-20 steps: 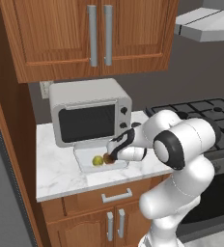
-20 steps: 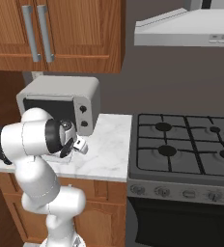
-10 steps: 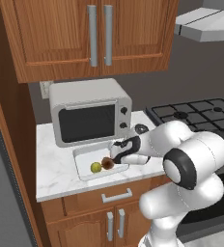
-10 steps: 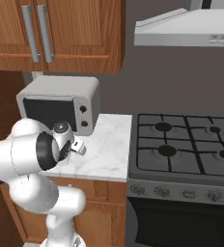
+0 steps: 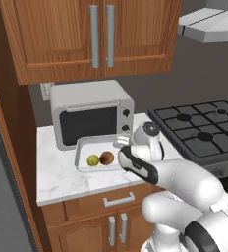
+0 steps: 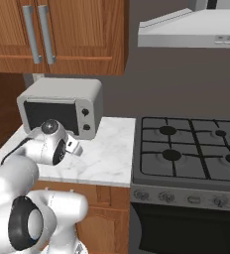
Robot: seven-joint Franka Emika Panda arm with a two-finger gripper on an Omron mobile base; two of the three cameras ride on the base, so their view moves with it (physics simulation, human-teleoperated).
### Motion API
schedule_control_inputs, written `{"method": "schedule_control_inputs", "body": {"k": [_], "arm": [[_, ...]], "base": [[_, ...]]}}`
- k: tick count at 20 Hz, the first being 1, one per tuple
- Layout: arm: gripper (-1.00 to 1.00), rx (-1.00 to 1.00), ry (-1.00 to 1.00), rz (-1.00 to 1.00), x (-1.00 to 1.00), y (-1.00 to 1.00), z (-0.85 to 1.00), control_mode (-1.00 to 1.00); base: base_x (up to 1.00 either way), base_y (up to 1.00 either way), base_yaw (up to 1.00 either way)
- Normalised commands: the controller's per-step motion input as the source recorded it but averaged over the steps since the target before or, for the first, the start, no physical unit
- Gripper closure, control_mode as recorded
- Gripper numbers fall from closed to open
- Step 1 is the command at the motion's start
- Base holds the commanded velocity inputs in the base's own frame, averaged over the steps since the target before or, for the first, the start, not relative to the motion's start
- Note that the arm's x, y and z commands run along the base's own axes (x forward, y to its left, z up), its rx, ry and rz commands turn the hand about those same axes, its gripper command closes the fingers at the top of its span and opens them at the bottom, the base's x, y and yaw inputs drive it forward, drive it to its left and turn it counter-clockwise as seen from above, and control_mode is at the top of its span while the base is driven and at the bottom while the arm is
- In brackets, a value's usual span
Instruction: Take the lemon and potato out of the freezer and place them in the tupperware container on the counter. Then put the tupperware containing the vegetables back in the freezer.
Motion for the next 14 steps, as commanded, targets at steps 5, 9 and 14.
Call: {"method": "schedule_control_inputs", "body": {"k": [5,9,14], "arm": [[1.0,0.04,0.0,-0.09,-0.36,-0.08,0.87,-1.0],[1.0,0.06,0.0,-0.02,-0.76,-0.2,0.99,-1.0],[1.0,0.09,0.0,0.0,-0.98,-0.35,1.0,-1.0]], "base": [[0.0,0.0,0.0],[0.0,0.0,0.0],[0.0,0.0,0.0]]}}
